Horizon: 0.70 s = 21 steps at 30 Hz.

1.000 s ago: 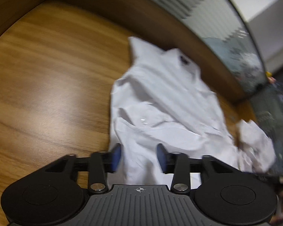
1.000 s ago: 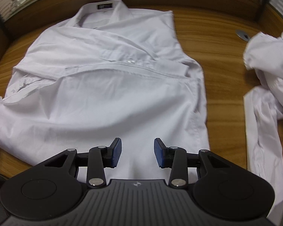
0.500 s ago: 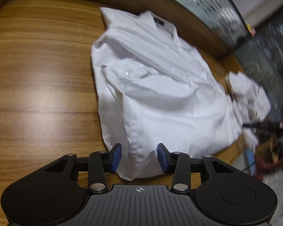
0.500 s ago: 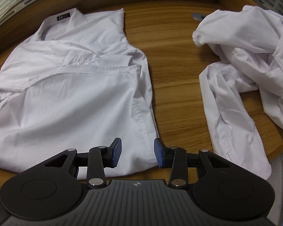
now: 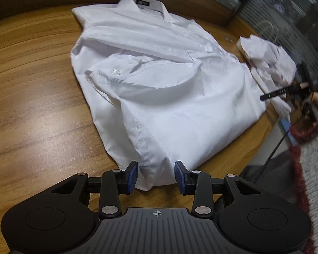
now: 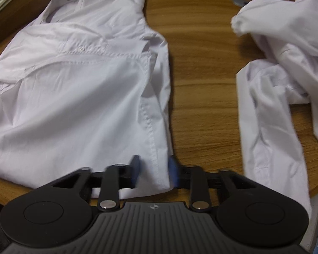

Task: Fold clothes

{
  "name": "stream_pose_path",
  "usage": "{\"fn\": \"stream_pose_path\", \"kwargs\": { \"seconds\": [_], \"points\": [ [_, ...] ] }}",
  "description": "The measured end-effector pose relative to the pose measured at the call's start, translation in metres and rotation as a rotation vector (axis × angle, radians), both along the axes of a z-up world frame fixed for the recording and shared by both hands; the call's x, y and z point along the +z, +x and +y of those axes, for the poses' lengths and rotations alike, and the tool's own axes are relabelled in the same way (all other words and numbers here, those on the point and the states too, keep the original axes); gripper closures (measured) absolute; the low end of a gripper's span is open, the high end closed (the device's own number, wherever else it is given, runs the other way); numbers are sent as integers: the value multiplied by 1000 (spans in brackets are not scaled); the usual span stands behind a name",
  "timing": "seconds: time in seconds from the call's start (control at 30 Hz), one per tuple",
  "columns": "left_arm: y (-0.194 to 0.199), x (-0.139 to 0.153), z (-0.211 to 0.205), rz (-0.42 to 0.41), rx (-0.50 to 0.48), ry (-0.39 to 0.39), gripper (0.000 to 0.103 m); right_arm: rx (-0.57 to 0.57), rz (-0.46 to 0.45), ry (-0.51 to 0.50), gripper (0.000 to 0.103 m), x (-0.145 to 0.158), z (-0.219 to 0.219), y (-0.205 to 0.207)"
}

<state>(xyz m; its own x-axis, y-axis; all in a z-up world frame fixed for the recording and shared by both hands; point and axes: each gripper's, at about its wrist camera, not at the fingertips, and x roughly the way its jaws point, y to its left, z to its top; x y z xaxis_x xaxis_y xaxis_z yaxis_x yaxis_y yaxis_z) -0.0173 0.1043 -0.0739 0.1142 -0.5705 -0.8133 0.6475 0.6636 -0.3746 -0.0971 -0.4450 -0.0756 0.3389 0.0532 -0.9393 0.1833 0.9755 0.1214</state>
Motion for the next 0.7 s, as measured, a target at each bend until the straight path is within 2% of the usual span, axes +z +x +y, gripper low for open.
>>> {"fn": "stream_pose_path", "kwargs": {
  "seconds": [0.1, 0.17, 0.3, 0.53, 0.57, 0.6, 0.63, 0.7],
  "points": [
    [-1, -1, -1, -4, -17, 8, 63, 6, 10, 17, 98, -3, 0, 1],
    [-1, -1, -1, -2, -39, 10, 63, 7, 10, 24, 101, -3, -1, 1],
    [-2, 2, 2, 33, -65, -10, 62, 2, -8, 23, 101, 4, -2, -1],
    [0, -11, -11, 17, -93, -15, 59, -26, -11, 13, 99, -2, 1, -4],
    [1, -12, -13, 25, -96, -22, 62, -27, -11, 10, 97, -4, 2, -4],
    [2, -9, -11, 33, -104, -31, 78, -28, -12, 7, 98, -5, 3, -4],
    [4, -5, -9, 41, -113, -40, 89, -29, -12, 2, 101, -5, 3, -4],
    [6, 2, -4, 55, -130, -58, 93, -37, -23, 0, 102, -1, 3, -6]
  ]
}}
